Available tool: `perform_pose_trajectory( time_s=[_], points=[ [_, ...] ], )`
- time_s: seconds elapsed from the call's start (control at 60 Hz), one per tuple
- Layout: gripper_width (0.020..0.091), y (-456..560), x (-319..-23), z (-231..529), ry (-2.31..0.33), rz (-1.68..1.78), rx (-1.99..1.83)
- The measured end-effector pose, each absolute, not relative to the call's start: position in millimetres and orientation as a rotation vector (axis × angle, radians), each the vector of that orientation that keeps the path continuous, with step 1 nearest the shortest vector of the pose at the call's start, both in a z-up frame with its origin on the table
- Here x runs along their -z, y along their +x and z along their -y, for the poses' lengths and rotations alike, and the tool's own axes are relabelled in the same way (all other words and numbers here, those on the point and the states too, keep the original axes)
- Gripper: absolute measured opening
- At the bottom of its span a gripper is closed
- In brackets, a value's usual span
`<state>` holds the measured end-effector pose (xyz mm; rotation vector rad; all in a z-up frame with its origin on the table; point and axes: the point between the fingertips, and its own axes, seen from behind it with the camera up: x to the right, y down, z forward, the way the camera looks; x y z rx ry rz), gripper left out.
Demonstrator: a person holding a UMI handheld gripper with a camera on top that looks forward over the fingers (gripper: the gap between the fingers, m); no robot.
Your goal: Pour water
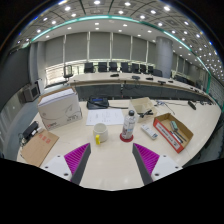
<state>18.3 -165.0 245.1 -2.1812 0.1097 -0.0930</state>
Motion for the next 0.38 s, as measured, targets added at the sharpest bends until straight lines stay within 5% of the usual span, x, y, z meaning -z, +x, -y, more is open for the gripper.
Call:
perform_pose_trajectory(
  time_s=[0.383],
  points=[
    [0.0858, 9.8, -258.7, 217.2, -2.169, -0.077, 0.191]
  ],
)
